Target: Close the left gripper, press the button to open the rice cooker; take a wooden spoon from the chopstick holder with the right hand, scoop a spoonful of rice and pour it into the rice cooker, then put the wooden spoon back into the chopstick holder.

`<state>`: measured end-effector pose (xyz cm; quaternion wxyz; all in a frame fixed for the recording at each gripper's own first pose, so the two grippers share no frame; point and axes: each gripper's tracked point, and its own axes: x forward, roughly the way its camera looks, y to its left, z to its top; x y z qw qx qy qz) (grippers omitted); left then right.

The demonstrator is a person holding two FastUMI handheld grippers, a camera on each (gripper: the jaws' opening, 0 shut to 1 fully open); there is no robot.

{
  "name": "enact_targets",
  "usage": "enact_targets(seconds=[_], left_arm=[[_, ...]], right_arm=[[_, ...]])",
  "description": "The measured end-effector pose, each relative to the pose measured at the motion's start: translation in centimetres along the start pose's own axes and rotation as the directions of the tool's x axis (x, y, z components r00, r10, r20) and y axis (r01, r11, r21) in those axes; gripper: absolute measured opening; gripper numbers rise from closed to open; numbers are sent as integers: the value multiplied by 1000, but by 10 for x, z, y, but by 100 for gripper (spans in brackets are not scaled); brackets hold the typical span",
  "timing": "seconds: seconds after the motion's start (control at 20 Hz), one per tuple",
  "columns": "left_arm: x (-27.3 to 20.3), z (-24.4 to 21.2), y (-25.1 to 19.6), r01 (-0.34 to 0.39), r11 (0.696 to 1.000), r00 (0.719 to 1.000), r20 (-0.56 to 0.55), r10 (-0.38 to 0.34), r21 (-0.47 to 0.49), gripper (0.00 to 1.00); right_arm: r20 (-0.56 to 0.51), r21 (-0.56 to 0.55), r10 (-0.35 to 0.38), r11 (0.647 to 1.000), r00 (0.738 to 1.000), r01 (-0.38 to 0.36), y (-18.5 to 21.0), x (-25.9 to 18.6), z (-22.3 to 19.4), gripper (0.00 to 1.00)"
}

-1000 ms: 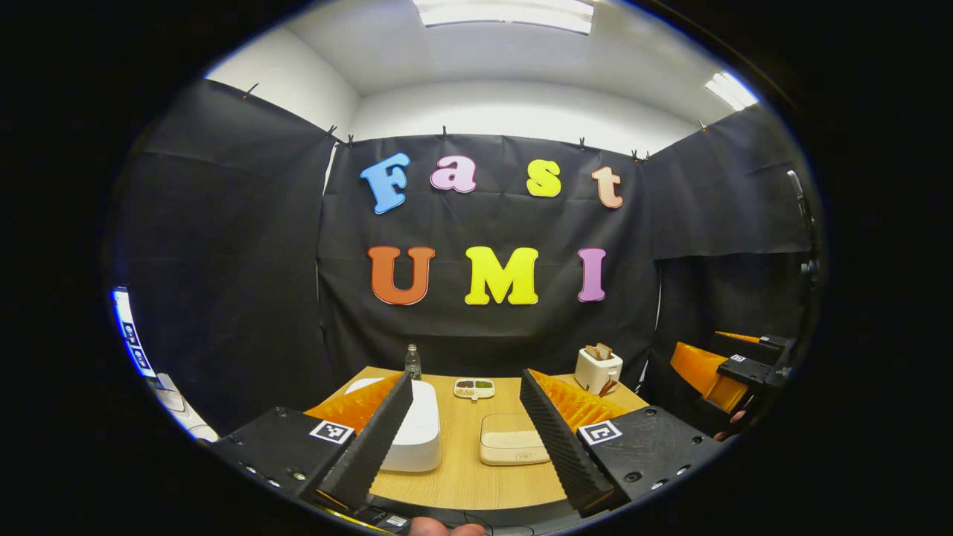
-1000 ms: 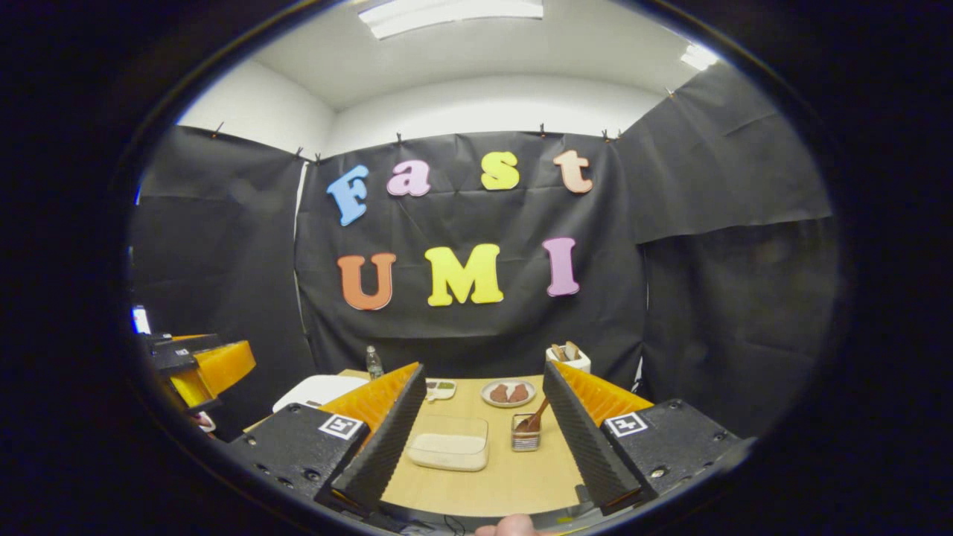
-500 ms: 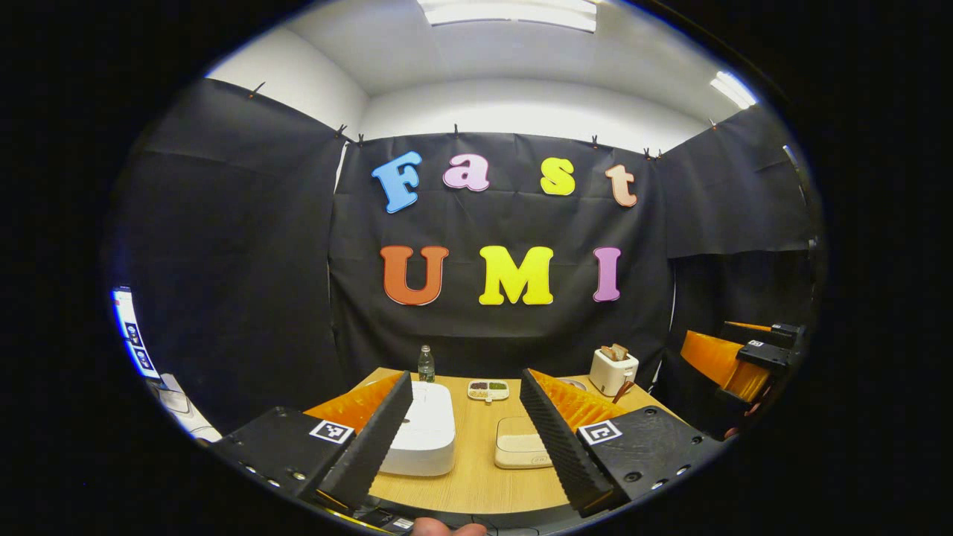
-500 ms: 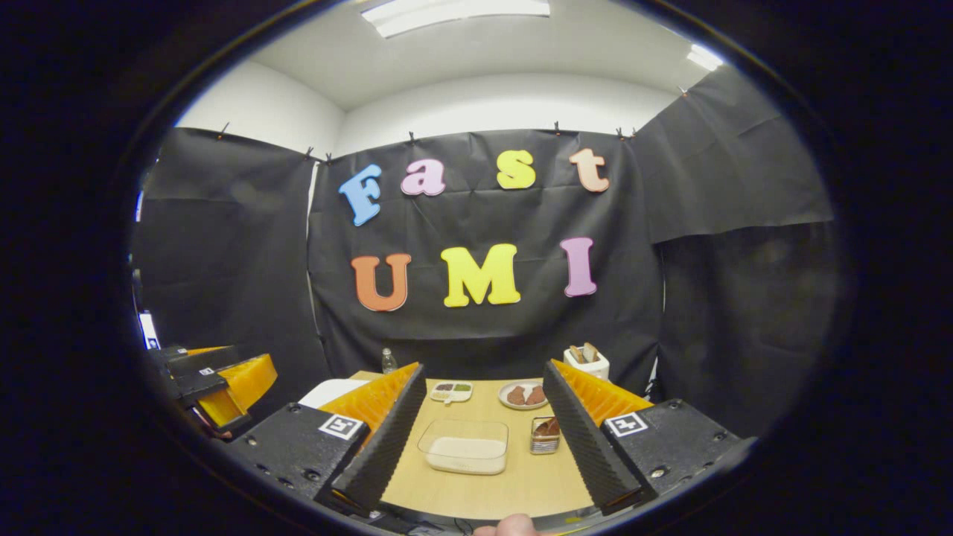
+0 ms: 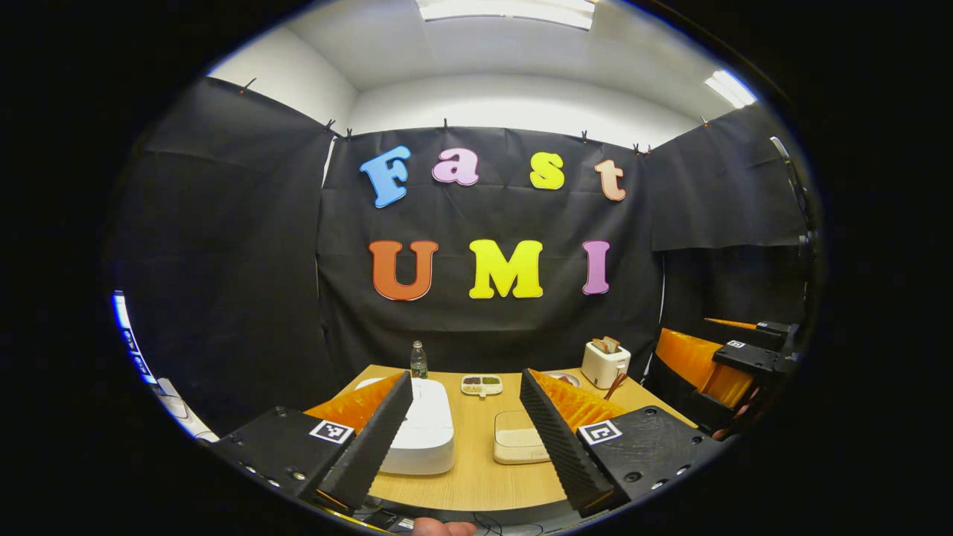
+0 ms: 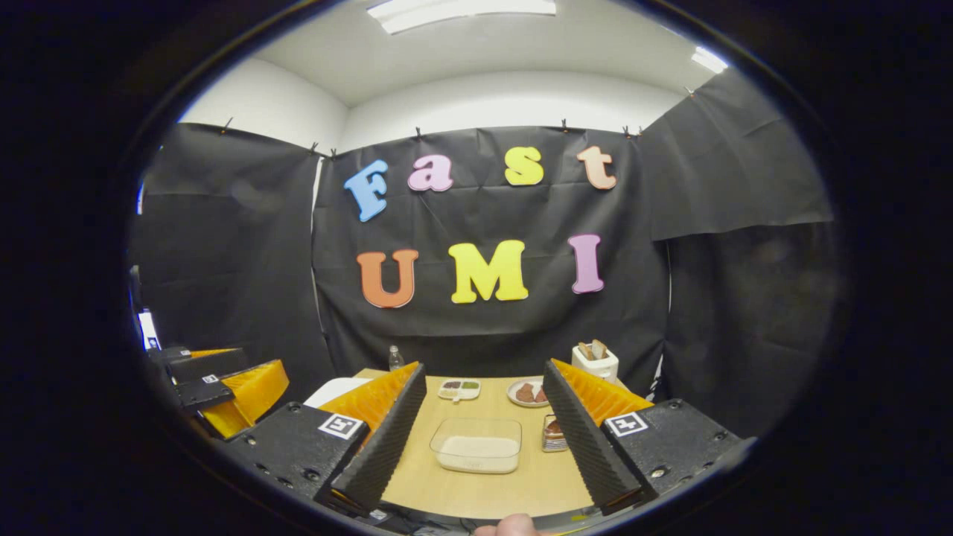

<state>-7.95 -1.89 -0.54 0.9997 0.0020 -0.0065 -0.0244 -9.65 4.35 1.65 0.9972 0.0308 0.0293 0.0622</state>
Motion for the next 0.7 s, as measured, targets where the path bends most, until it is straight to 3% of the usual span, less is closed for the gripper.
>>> enact_targets(seconds=[0.4,0.5,0.65,0.7], left_arm=[[-1,1,15,38,999,999,-5,-38,-30,94],[-1,-3,19,49,998,999,-11,-49,-30,94],[-3,-6,22,73,997,997,-3,-73,-8,94],[-3,-7,23,76,997,997,-4,-76,-4,94]], right_arm=[[-5,3,-22,1000,1000,22,24,-6,-2,100],[15,-12,-22,1000,1000,22,33,-8,-2,96],[32,-2,-32,999,999,32,42,-9,-7,100],[31,6,-32,999,999,32,46,-10,-9,96]])
